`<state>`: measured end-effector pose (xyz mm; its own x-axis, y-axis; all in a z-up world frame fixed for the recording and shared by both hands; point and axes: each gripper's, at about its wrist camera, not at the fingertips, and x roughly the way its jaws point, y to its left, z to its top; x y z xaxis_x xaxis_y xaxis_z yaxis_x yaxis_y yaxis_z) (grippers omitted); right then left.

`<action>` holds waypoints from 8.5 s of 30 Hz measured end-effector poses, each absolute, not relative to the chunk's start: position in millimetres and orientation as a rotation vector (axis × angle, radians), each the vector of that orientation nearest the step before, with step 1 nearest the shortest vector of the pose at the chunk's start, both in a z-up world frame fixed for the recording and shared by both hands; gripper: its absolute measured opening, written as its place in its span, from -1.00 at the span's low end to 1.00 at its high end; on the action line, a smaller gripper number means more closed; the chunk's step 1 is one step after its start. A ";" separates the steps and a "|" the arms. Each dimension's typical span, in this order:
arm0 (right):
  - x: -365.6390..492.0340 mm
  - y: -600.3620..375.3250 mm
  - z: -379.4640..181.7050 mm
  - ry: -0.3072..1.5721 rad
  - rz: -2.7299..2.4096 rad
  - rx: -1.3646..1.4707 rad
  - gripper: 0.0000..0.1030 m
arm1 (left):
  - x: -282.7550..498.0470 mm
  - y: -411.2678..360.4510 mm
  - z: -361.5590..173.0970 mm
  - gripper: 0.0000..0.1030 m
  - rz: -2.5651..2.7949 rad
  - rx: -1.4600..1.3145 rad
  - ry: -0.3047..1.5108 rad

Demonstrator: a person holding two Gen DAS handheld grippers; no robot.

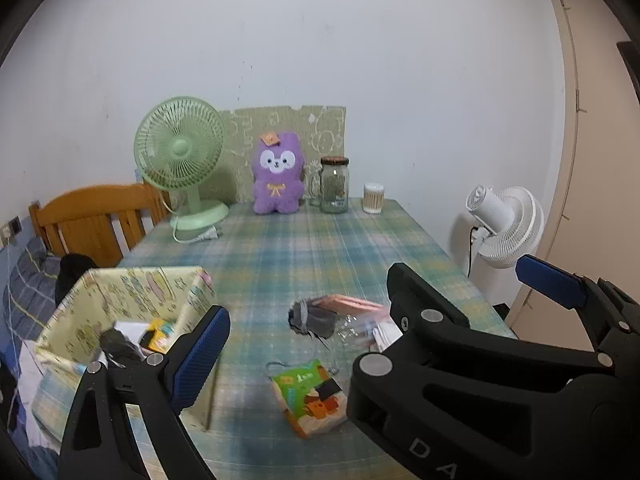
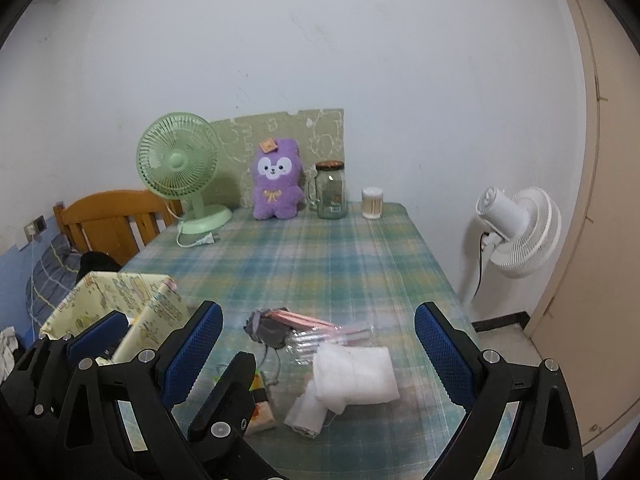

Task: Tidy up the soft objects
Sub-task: 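Grasp the white towel with the right tool while the left grasps the green box, then lift the white towel with the right tool while the left lifts the green box, then carry the white towel and green box over the yellow storage box with both tools, then lower the towel into the box and open the right tool while the left releases the green box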

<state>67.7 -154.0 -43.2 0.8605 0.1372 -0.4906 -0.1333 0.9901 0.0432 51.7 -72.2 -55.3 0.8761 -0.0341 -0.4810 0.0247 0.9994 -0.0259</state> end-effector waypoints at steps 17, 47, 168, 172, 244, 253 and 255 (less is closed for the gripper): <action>86.3 -174.6 -102.7 0.619 0.130 0.065 0.91 | 71.1 -92.3 -106.9 0.87 -0.051 0.003 0.615; 122.3 -163.3 -164.2 0.787 0.102 0.037 0.91 | 107.5 -74.5 -172.1 0.38 0.036 -0.034 0.836; 91.8 -125.9 -12.2 0.541 0.056 0.058 0.53 | 77.2 -37.0 -18.6 0.34 -0.131 0.063 0.517; 93.1 -109.6 -11.4 0.538 0.073 0.052 0.53 | 76.8 -21.4 -17.1 0.34 -0.116 0.061 0.516; 112.6 103.2 -80.6 0.677 0.535 -0.129 0.76 | 63.0 163.3 -86.9 0.77 0.248 -0.096 0.737; 104.7 97.9 -72.1 0.655 0.545 -0.127 0.99 | 54.8 155.7 -78.6 0.79 0.238 -0.095 0.706; 104.0 95.5 -70.6 0.659 0.554 -0.127 1.00 | 53.7 152.4 -76.3 0.82 0.240 -0.084 0.701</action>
<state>104.0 95.5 -70.6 0.6523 0.4477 -0.6116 -0.5259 0.8484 0.0601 53.7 152.4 -76.3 0.7382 0.1905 -0.6471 -0.2464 0.9692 0.0042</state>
